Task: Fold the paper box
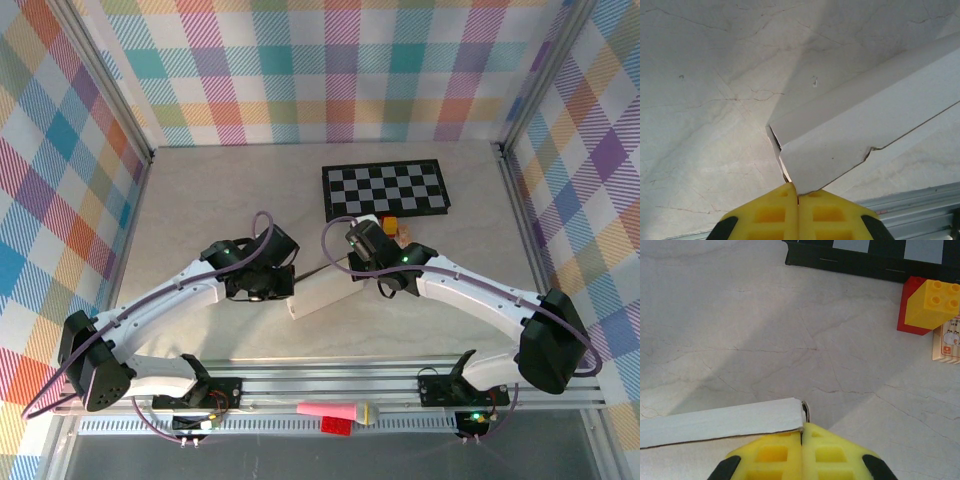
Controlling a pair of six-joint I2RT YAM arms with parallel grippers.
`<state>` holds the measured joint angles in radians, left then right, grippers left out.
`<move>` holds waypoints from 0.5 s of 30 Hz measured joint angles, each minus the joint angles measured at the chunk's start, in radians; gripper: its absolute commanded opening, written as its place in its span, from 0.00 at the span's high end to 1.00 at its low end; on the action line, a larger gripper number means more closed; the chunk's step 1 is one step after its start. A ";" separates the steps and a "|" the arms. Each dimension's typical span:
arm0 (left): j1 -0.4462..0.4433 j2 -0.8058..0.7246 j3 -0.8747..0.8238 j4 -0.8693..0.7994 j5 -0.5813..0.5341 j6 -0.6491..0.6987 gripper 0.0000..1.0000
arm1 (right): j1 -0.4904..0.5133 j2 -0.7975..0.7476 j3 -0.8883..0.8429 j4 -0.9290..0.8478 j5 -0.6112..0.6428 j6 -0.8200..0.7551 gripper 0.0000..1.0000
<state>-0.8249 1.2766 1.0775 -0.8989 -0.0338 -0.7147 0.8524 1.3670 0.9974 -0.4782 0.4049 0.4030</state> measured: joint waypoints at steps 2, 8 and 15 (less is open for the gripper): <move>-0.028 -0.001 -0.008 0.012 -0.040 -0.008 1.00 | 0.000 0.000 -0.001 0.000 0.005 0.000 1.00; -0.111 -0.001 -0.038 0.035 -0.162 -0.043 1.00 | 0.000 -0.011 -0.011 0.000 0.006 0.000 1.00; -0.150 0.006 -0.050 0.053 -0.237 -0.071 1.00 | 0.003 -0.035 -0.015 -0.040 0.004 0.017 0.97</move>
<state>-0.9752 1.2823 1.0271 -0.8455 -0.2707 -0.7856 0.8555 1.3323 0.9825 -0.5182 0.4091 0.4202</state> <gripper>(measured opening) 0.040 0.058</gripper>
